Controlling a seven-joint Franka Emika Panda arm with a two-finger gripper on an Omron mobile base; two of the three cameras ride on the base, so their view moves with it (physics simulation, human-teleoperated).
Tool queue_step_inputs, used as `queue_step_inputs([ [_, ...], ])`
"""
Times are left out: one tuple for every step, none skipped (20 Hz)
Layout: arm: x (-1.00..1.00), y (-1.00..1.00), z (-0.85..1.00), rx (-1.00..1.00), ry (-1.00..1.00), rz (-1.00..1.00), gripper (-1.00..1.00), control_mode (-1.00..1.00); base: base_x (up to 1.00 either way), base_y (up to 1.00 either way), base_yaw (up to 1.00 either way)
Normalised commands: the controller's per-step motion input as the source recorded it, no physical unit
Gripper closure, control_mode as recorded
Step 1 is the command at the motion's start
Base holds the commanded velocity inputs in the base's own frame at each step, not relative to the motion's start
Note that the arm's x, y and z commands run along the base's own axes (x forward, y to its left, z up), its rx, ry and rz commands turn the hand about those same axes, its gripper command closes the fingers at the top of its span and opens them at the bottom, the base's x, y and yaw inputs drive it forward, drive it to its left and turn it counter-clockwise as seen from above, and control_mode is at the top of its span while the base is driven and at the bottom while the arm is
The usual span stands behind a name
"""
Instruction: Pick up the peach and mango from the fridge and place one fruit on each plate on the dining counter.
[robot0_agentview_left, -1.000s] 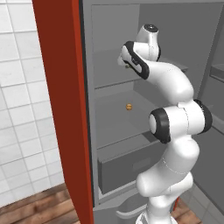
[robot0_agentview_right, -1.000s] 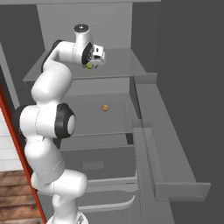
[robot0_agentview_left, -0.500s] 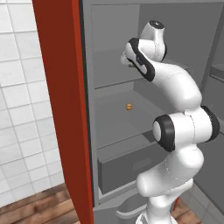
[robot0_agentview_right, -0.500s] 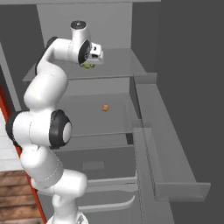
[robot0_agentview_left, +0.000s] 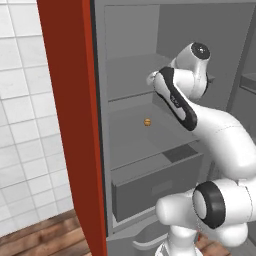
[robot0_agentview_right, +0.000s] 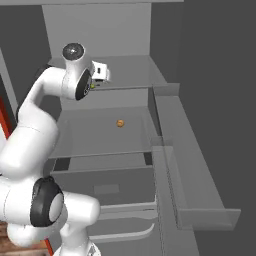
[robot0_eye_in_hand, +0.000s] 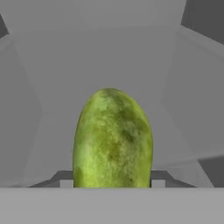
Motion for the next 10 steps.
queue_step_inputs([
  [-1.0, 0.0, -0.44, 0.0, -0.09, 0.0, 1.0, -1.0, 0.0, 0.0, 0.0],
  [-1.0, 0.0, -0.44, 0.0, -0.03, 0.0, 1.0, -1.0, 0.0, 0.0, 0.0],
  [-1.0, 0.0, -0.33, 0.0, 0.0, 0.0, 1.0, -1.0, 0.0, 0.0, 0.0],
  [-1.0, 0.0, -0.19, 0.0, 0.0, 0.0, 1.0, -1.0, 0.0, 0.0, 0.0],
  [-1.0, -0.01, 0.0, 0.0, 0.0, 0.0, 1.0, -1.0, 0.0, 0.0, 0.0],
  [-1.0, 0.0, 0.0, 0.0, 0.0, 0.0, 1.0, -1.0, 0.0, 0.0, 0.0],
  [-1.0, 0.0, 0.0, 0.01, 0.0, 0.0, 1.0, -1.0, 0.0, 0.0, 0.0],
  [-1.0, 0.0, 0.0, 0.0, 0.03, -0.01, 1.0, -1.0, 0.0, 0.0, 0.0],
  [-1.0, 0.0, 0.0, 0.0, 0.04, -0.04, 1.0, -1.0, 0.0, 0.0, 0.0],
  [-1.0, 0.0, 0.0, 0.01, 0.06, -0.08, 1.0, -1.0, 0.0, 0.0, 0.0],
])
